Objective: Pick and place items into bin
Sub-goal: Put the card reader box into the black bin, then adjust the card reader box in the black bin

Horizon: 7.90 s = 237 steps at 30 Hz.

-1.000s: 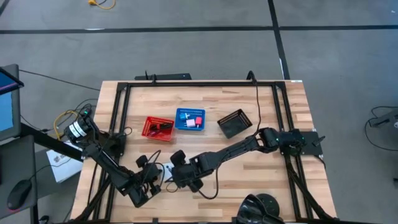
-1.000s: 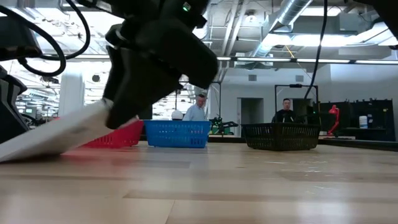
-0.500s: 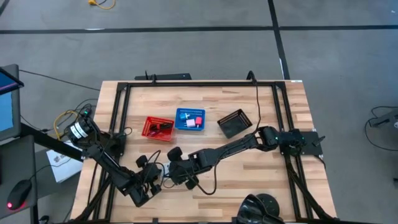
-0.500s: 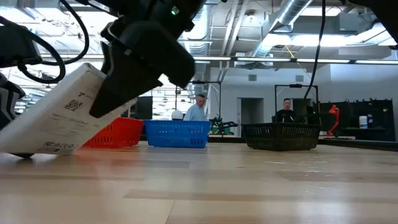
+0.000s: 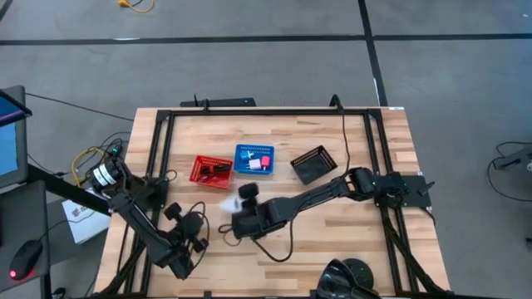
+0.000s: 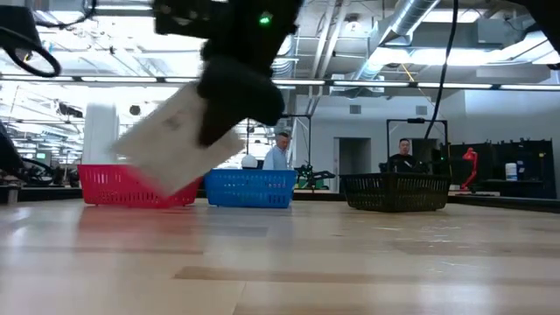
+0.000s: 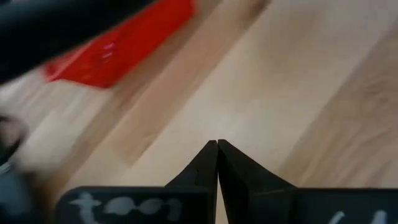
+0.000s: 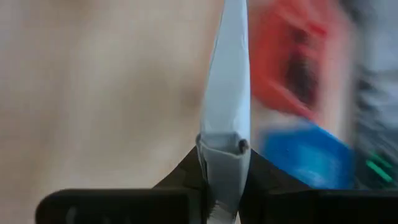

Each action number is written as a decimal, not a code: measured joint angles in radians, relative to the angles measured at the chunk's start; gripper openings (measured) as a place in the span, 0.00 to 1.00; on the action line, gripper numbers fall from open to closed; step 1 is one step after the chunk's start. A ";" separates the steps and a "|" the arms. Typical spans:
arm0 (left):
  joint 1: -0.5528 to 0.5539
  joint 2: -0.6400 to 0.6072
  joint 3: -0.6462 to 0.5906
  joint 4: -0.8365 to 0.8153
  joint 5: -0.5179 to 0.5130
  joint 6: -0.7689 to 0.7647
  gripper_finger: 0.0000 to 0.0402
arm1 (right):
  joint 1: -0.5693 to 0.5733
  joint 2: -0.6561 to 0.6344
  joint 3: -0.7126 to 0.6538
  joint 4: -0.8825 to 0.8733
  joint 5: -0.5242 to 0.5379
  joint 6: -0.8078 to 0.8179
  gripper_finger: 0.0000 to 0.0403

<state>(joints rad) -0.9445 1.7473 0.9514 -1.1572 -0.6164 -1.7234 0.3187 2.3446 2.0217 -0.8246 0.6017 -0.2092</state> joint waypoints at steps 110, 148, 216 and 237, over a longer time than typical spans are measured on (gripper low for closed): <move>-0.143 -0.002 0.086 -0.367 0.054 -0.323 0.00 | -0.501 -0.381 -0.393 -0.739 -0.470 0.964 0.37; -0.143 0.005 0.086 -0.344 0.028 -0.281 0.00 | -0.165 -0.743 -0.817 -0.540 -0.505 1.143 0.00; -0.141 0.005 0.086 -0.328 -0.025 -0.300 0.00 | -0.389 -0.806 -1.032 -0.092 -0.238 0.961 0.00; -0.112 0.005 0.086 -0.302 -0.137 -0.269 0.00 | -0.224 -0.846 -0.984 -0.066 -0.068 0.902 0.00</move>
<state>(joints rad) -1.0563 1.7527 1.0378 -1.4592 -0.7530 -1.9920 0.0947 1.4982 1.0382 -0.8909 0.5340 0.6929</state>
